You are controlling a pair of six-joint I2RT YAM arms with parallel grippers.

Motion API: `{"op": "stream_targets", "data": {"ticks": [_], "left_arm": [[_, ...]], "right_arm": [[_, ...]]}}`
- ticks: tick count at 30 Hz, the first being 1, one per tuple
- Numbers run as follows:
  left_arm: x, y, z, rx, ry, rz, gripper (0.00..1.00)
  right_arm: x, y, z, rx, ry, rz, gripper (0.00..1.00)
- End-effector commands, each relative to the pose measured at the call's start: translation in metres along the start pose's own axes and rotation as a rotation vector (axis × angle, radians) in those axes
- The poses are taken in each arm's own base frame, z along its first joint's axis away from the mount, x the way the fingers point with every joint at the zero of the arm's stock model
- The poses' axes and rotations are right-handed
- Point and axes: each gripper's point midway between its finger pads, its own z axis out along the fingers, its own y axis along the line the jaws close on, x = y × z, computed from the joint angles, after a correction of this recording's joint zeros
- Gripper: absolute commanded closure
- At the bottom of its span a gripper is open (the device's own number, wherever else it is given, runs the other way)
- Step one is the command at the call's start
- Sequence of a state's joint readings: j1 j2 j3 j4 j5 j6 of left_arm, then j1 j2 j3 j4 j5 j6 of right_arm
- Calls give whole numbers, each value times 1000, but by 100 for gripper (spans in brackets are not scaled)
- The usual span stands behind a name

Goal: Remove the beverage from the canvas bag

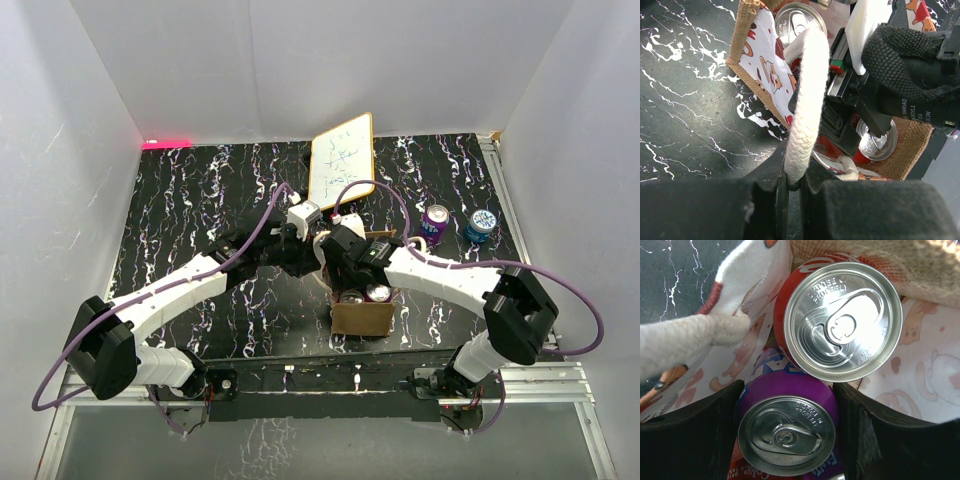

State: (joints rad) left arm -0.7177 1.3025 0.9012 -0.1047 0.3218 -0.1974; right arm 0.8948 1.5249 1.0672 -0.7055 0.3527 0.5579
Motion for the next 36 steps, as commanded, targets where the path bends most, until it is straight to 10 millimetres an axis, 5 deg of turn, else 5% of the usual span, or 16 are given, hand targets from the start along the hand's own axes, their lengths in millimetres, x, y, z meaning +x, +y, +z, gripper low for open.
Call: {"op": "stream_targets", "data": {"ticks": [1,22,36], "left_arm": [[-13,6,-1,-37,-31,26,100],[-12,7,0,-37,-27,26,100],[-12,7,0,-38,-26,27,100]], "right_arm": [[-18,8,-7,-37,-86,40,40],[-46,16,-47,-147,-194,75,83],[-83,0,-118,-226,-391,146,92]]}}
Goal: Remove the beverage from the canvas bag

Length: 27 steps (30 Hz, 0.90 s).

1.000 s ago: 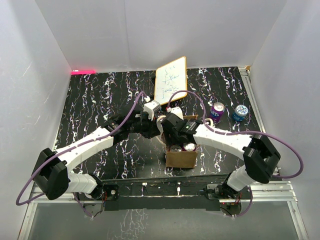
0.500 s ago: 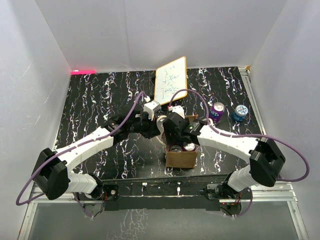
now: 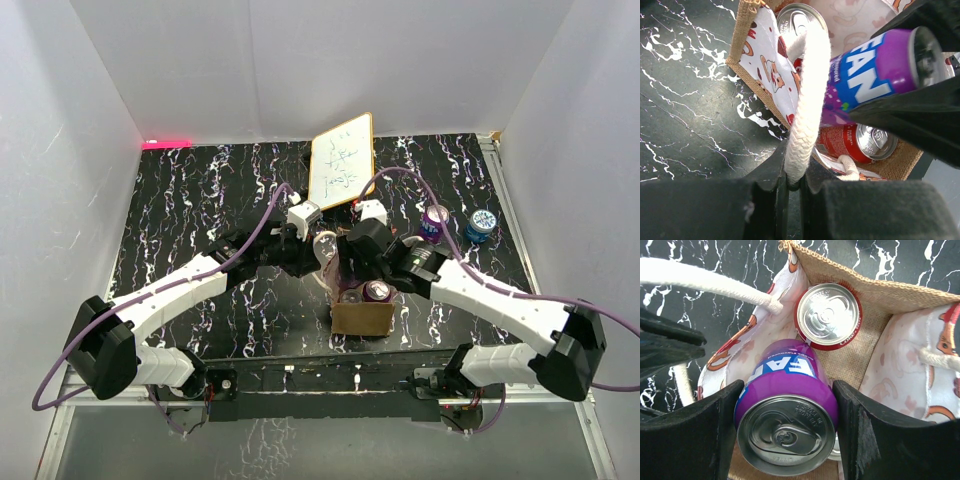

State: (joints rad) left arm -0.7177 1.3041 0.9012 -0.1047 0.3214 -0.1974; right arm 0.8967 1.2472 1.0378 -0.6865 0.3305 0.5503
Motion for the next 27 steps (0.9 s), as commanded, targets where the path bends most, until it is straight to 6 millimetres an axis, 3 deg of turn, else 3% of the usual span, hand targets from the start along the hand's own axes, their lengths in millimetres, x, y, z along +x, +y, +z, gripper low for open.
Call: {"op": "stream_targets", "data": {"ticks": [1,19,27], "left_arm": [[-12,7,0,-38,-28,27,100],[-13,7,-1,-41,-28,30,100],[-13,8,-2,-48,-30,33,100]], "right_arm": [[-61,11,-42,-72,-206,61,92],[-133,-3,-126,-112,-512,101,92],[-175,-33,-155,59,-668,89,92]]}}
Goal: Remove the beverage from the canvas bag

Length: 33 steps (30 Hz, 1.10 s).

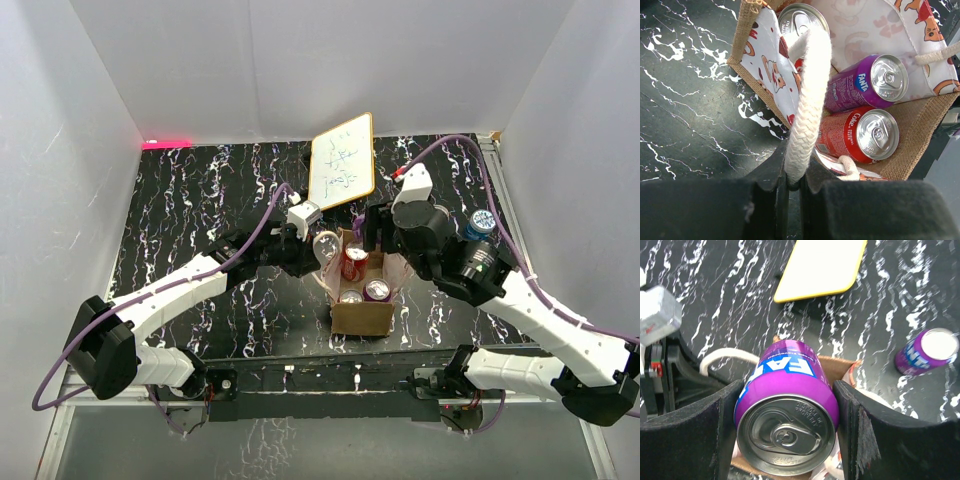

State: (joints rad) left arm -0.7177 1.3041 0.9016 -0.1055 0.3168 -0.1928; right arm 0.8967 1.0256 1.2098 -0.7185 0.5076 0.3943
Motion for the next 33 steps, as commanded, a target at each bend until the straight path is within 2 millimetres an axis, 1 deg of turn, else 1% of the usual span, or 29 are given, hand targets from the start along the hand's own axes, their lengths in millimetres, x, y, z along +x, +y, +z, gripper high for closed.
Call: {"op": "stream_targets", "data": {"ticks": [1,3,6,8,12,15,19,21,23,27,33], "left_arm": [[-13,7,-2,-43,-30,28,100],[-13,7,-2,-44,-29,27,100],[-13,7,-2,-43,-29,29,100],[-13,8,-1,-44,-27,29,100],[-12,7,-1,-42,-24,27,100],[-12,7,0,-40,-23,27,100],[-10,8,0,-44,-19,26,100],[-10,9,0,-47,-18,26,100],[-10,9,0,-49,-19,26,100],[-10,9,1,-50,-17,27,100],[-11,9,0,-50,-19,28,100]], "right_arm": [[-96,-17,-26,106,-310,78,92],[-105,-29,-30,176,-341,61,92],[-114,-49,-35,297,-371,39,92],[-114,-63,-38,388,-379,23,92],[-103,-90,-36,561,-355,-34,92],[-92,-112,-24,628,-314,-59,92],[-72,-146,-5,640,-248,-15,92],[-60,-163,-1,656,-214,20,93],[-47,-175,2,663,-184,50,93],[-16,-193,5,673,-127,98,93],[18,-199,2,652,-83,163,92]]}}
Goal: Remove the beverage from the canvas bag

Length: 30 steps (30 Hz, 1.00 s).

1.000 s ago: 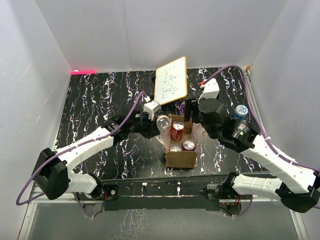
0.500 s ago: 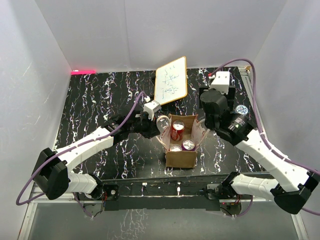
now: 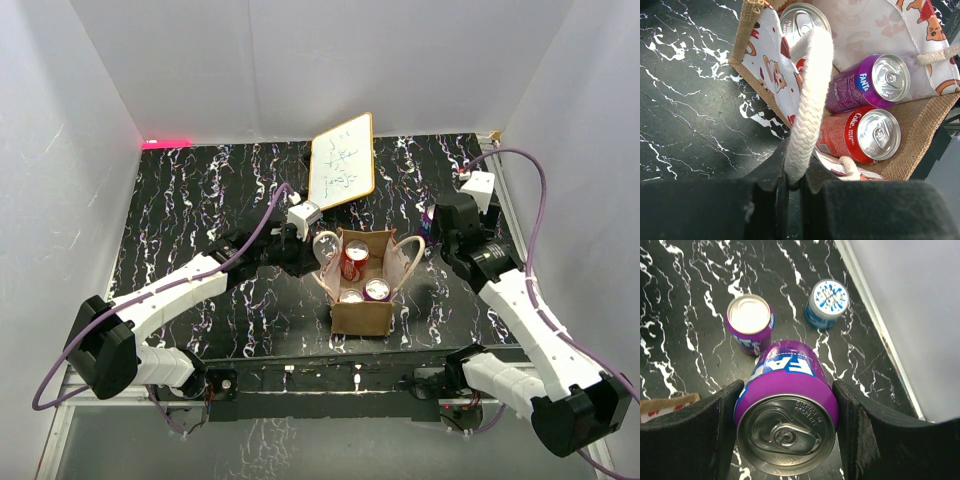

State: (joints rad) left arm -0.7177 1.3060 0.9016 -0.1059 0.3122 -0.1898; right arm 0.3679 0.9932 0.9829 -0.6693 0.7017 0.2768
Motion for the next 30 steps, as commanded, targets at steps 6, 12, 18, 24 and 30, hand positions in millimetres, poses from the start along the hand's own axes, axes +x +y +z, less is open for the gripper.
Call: {"op": "stream_targets", "data": {"ticks": [6,12,18,24,30], "left_arm": [[-23,3,-3,-33,-43,20,100],[-43,2,-11,-50,-70,60,100],[-29,8,-6,-65,-70,48,100],[-29,4,-6,-43,-68,53,100],[-25,-2,-8,-7,-67,44,100]], "right_arm": [[-5,-5,-6,-35,-55,215,92],[8,-8,8,-2,-15,230,93],[17,-9,28,-6,12,233,93],[40,11,55,-99,97,259,92],[59,24,76,-106,177,202,92]]}}
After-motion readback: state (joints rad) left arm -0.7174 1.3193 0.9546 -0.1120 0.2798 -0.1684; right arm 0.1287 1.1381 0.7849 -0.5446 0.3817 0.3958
